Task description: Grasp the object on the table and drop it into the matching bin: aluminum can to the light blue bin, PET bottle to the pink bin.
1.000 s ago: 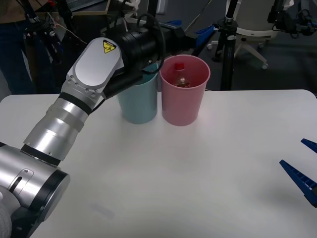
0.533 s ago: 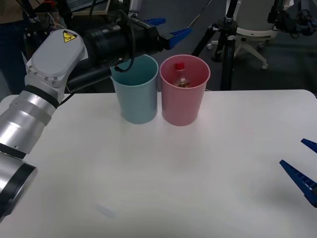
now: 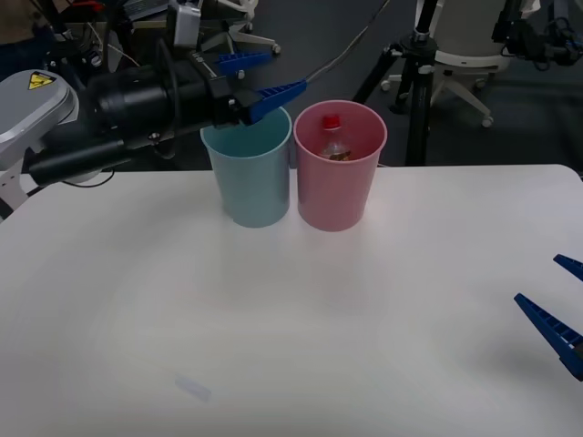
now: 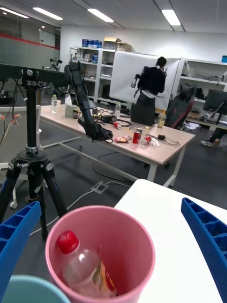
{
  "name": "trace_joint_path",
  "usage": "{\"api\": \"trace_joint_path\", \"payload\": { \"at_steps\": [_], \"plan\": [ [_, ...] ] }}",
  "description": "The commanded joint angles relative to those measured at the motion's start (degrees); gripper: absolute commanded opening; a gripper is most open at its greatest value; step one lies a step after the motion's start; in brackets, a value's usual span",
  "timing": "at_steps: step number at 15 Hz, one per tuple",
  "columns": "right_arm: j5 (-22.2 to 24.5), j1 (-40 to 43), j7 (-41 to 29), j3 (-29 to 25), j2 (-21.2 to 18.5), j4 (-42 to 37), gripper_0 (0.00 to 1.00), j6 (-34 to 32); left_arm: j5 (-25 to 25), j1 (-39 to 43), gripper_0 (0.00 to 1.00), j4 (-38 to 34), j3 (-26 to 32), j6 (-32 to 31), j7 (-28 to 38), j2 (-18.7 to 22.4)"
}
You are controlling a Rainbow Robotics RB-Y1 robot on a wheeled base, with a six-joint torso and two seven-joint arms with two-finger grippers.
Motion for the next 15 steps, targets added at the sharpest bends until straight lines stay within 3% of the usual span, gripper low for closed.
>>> {"api": "trace_joint_path", "payload": {
  "at_steps": [1,5,9,15],
  "plan": [
    [0.0,0.0,0.0,0.0,0.0,0.0,1.00,0.0,5.7,5.5,1.00,-7.9,0.1,0.0,-3.1,6.4],
    [0.0,0.0,0.0,0.0,0.0,0.0,1.00,0.0,13.8,12.7,1.00,-12.5,1.8,-2.7,-12.9,12.4],
    [0.0,0.0,0.0,0.0,0.0,0.0,1.00,0.0,9.1,24.4,1.00,-13.0,13.8,-10.6,-12.6,12.4],
    [0.0,0.0,0.0,0.0,0.0,0.0,1.00,0.0,8.6,37.3,1.00,-14.7,22.8,-12.1,-13.1,11.8]
  ]
}}
